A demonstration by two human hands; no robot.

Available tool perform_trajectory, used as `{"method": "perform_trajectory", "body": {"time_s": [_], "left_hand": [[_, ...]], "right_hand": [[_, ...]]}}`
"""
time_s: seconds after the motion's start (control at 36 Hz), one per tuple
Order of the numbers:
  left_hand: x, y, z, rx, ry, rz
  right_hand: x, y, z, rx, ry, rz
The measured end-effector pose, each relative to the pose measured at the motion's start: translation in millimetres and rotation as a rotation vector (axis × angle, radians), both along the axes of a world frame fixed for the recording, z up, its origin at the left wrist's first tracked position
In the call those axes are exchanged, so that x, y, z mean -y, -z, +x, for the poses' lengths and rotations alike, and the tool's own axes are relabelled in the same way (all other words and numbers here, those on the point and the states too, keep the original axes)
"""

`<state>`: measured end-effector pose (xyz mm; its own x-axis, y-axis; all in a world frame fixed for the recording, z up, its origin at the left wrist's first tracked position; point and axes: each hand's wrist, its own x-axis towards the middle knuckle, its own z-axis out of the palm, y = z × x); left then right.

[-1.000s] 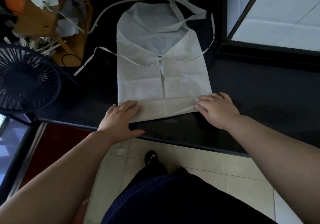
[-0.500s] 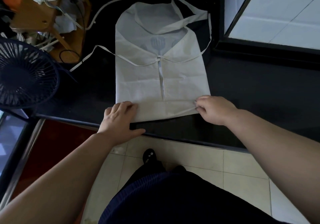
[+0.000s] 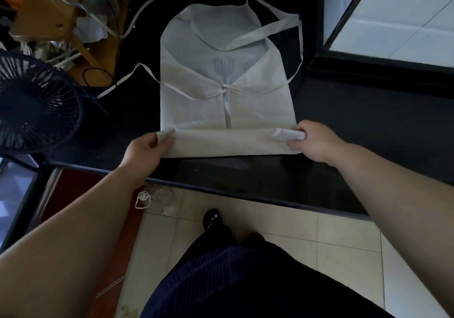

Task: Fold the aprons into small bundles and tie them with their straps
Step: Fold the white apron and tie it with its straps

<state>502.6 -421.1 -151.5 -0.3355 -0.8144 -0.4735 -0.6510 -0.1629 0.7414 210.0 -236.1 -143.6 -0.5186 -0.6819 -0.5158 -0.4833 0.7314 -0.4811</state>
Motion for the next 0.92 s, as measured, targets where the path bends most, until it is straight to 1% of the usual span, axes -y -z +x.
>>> {"method": "perform_trajectory", "body": {"time_s": [0.08, 0.14, 0.25, 0.31, 0.36, 0.42, 0.47, 0.5, 0.53, 0.56, 0.58, 0.61, 0.64, 0.67, 0.69, 0.75, 0.81, 0.86, 0.92], "left_hand": [[-4.6, 7.1, -6.0, 0.144, 0.020, -0.178], [-9.5, 9.2, -10.4, 0.215, 0.020, -0.257], [-17.3, 11.4, -12.7, 0.312, 0.001, -0.311], [-19.9, 13.0, -12.6, 0.352, 0.000, -0.305], [-22.1, 14.3, -14.2, 0.396, -0.024, -0.306], [-26.1, 14.1, -15.5, 0.414, -0.024, -0.340], [-27.7, 15.2, -11.4, 0.443, 0.075, -0.498], [-26.9, 15.5, -8.6, 0.424, 0.175, -0.603], [-25.2, 16.1, -5.4, 0.381, 0.290, -0.690], [-21.6, 18.8, -1.3, 0.337, 0.404, -0.754], [-18.6, 21.9, 2.2, 0.304, 0.520, -0.787], [-16.7, 22.0, 4.1, 0.319, 0.639, -0.742], [-17.1, 19.8, 4.1, 0.381, 0.734, -0.670], [-17.6, 18.8, 4.0, 0.458, 0.803, -0.597], [-17.5, 19.4, 3.9, 0.526, 0.849, -0.544], [-16.4, 20.1, 2.2, 0.563, 0.872, -0.540], [-14.0, 16.6, -2.4, 0.561, 0.857, -0.565], [-8.2, 11.8, -10.2, 0.591, 0.858, -0.573], [-2.6, 7.4, -18.0, 0.602, 0.851, -0.615]], "right_hand": [[1.1, 8.7, 4.5, -0.060, 0.135, -0.016], [2.6, 13.2, 8.8, -0.074, 0.199, -0.009], [10.4, 16.7, 14.7, -0.107, 0.273, 0.030], [13.5, 18.0, 15.0, -0.146, 0.252, 0.067], [16.7, 18.0, 16.2, -0.191, 0.234, 0.147], [19.2, 15.1, 19.9, -0.283, 0.209, 0.237], [19.0, 11.8, 24.2, -0.521, 0.093, 0.252], [18.2, 10.8, 25.5, -0.640, -0.014, 0.212], [16.4, 11.6, 26.6, -0.709, -0.144, 0.141], [15.0, 12.1, 27.2, -0.704, -0.281, 0.060], [12.9, 12.0, 28.0, -0.628, -0.395, -0.005], [11.1, 11.1, 30.0, -0.522, -0.466, -0.027], [9.6, 10.0, 31.8, -0.419, -0.502, -0.006], [8.1, 9.9, 32.6, -0.343, -0.524, 0.038], [7.1, 10.4, 32.5, -0.315, -0.556, 0.088], [5.1, 13.0, 30.6, -0.343, -0.613, 0.140], [6.0, 13.3, 28.2, -0.368, -0.614, 0.137], [8.8, 13.4, 26.8, -0.398, -0.605, 0.083], [12.4, 12.4, 23.9, -0.420, -0.582, -0.014]]}}
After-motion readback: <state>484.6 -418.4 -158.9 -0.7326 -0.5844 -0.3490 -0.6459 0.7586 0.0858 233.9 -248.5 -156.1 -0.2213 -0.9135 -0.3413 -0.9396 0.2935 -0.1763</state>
